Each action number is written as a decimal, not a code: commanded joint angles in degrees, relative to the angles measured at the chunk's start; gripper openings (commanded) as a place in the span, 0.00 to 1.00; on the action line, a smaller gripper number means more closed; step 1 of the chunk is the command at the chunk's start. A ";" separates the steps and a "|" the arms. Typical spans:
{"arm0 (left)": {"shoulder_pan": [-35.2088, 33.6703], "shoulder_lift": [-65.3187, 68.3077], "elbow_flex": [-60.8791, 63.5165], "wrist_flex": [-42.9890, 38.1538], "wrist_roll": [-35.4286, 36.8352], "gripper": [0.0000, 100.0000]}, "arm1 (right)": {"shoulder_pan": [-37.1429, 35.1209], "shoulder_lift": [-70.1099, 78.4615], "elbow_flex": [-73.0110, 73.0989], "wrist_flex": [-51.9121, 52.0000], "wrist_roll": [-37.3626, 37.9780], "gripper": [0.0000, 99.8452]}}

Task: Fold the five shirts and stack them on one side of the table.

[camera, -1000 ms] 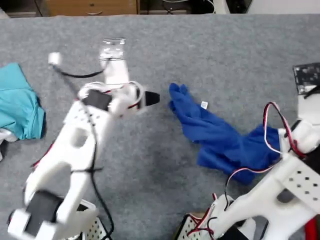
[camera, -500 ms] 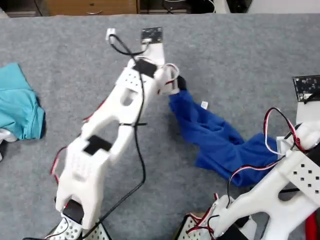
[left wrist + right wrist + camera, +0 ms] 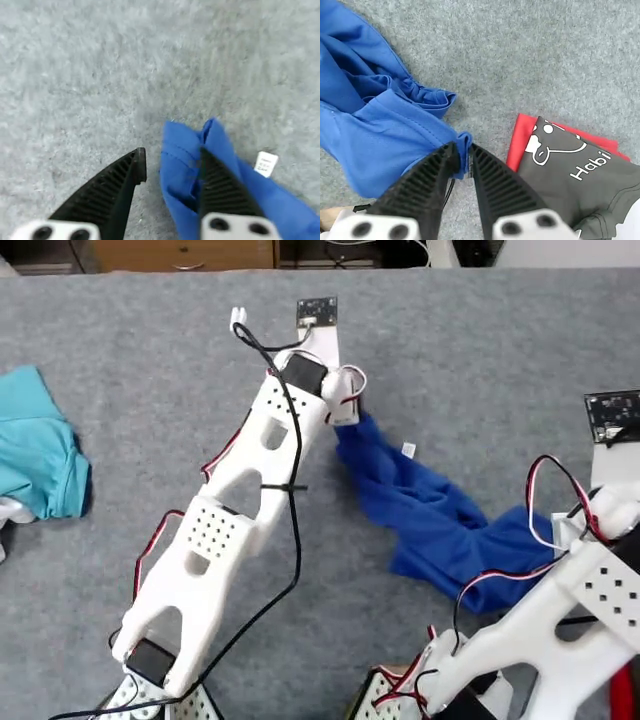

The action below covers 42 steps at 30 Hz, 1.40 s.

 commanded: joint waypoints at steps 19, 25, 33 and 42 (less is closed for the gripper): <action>-0.88 4.79 -6.42 -0.09 3.34 0.24 | 0.92 -1.10 0.22 -0.97 0.18 0.01; -0.79 6.37 -6.77 -0.79 3.34 0.12 | 0.92 -1.10 0.57 -0.97 0.09 0.01; -0.70 6.20 -6.77 -0.44 3.34 0.02 | 0.92 -1.10 1.71 -0.88 0.09 0.01; -0.35 6.20 -9.14 2.99 3.69 0.02 | 1.01 -1.10 1.71 -0.70 0.18 0.01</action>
